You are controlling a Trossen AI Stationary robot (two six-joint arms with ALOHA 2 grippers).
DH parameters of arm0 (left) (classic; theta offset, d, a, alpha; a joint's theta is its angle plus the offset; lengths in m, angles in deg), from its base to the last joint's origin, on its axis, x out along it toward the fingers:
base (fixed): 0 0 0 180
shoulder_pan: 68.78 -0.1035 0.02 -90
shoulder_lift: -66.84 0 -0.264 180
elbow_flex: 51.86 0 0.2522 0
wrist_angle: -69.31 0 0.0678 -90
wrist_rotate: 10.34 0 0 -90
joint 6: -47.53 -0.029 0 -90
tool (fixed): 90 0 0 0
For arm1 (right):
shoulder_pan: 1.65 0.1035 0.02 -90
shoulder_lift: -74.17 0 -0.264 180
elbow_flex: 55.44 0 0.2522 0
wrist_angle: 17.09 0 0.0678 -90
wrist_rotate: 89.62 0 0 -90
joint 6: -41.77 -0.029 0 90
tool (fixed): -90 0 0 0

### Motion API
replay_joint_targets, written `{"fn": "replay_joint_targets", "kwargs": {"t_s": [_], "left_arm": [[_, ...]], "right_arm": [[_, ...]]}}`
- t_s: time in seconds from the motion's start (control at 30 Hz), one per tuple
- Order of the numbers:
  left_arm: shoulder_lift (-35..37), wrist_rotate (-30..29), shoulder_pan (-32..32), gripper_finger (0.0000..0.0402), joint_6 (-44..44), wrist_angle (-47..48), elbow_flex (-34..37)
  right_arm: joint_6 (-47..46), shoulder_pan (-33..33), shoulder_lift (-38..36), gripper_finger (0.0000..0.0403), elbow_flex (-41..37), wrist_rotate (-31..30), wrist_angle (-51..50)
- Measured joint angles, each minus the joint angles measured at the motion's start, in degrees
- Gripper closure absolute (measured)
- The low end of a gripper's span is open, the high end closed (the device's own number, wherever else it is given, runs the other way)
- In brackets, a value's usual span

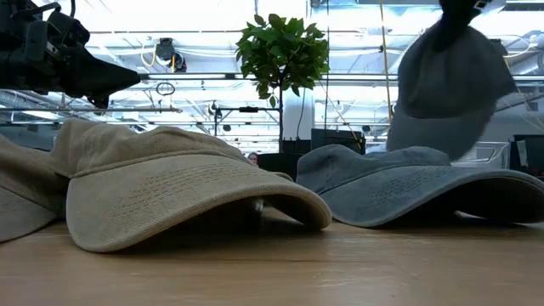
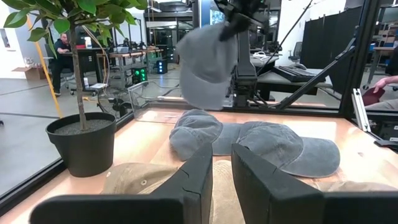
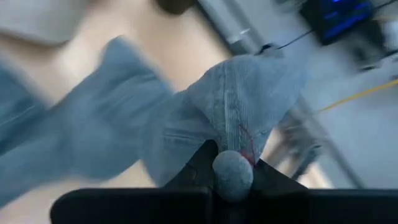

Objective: Pick & Place hat
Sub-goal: Put the bottom blue cap into the right transparent bin

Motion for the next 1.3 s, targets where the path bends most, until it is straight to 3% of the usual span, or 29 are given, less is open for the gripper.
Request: {"fn": "replay_joint_targets", "kwargs": {"t_s": [0.2,0.37,0.6,0.73,1.03,1.3], "left_arm": [[0.0,0.0,0.0,0.0334,0.0,0.0,0.0],[0.0,0.0,0.0,0.0334,0.0,0.0,0.0],[0.0,0.0,0.0,0.0334,0.0,0.0,0.0],[0.0,0.0,0.0,0.0334,0.0,0.0,0.0],[0.0,0.0,0.0,0.0334,0.0,0.0,0.0],[0.0,0.0,0.0,0.0334,0.0,0.0,0.0]], "right_arm": [[5.5,-5.8,0.0,0.0391,0.0,-12.2,2.5],[12.9,-12.6,0.0,0.0391,1.0,-15.3,4.6],[24.9,-21.1,0.0,0.0391,4.6,-15.1,5.0],[38.0,-23.7,0.0,0.0391,5.6,-9.1,5.8],[56.5,-28.4,1.7,0.0391,5.7,-0.5,1.7],[65.1,-30.9,3.2,0.0391,5.7,-1.6,1.0]]}}
